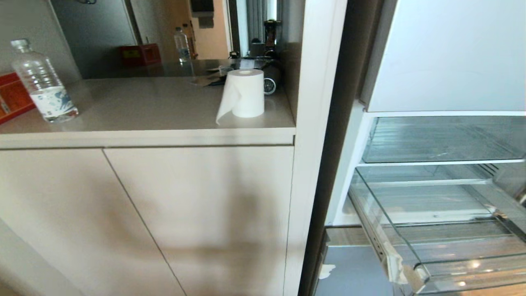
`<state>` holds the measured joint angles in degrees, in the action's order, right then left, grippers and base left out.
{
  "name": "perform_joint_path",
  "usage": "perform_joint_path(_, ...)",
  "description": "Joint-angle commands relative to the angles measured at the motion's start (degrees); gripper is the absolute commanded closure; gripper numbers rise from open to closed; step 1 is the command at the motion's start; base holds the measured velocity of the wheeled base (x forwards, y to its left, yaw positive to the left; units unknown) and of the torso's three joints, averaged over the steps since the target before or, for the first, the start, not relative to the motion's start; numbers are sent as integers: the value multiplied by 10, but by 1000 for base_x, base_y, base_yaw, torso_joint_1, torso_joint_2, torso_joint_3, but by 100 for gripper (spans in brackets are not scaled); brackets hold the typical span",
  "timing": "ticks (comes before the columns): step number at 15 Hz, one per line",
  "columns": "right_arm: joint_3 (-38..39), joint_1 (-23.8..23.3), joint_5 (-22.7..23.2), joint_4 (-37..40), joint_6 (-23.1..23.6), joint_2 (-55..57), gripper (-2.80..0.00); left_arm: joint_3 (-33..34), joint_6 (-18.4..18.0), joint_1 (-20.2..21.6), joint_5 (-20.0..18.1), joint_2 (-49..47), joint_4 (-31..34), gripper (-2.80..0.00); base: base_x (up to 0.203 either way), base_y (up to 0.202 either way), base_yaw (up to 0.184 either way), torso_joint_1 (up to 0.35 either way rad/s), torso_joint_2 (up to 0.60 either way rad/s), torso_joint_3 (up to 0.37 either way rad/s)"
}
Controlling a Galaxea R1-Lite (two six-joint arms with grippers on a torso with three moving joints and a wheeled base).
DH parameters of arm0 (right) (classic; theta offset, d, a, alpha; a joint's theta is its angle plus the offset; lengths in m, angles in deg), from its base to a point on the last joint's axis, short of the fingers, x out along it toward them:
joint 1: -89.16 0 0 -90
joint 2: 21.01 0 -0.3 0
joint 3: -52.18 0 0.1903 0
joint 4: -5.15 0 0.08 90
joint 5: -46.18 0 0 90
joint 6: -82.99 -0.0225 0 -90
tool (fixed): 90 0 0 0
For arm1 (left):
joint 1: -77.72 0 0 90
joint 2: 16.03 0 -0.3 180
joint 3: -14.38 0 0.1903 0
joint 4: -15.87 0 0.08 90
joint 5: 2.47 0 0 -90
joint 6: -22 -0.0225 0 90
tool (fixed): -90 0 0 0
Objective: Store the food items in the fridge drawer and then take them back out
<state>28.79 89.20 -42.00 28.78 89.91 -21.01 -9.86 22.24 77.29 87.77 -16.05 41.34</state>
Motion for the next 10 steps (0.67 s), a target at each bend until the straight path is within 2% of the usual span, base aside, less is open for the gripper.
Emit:
perform_joint_path(1,0,0,2,2,2,0,0,0,0,0,0,0,0,0,-2,8,-175,6,2,10)
perform_joint_path(10,0,0,-1,1,-18,0,0,0,0,0,0,0,0,0,1,6,-177,4,3,1)
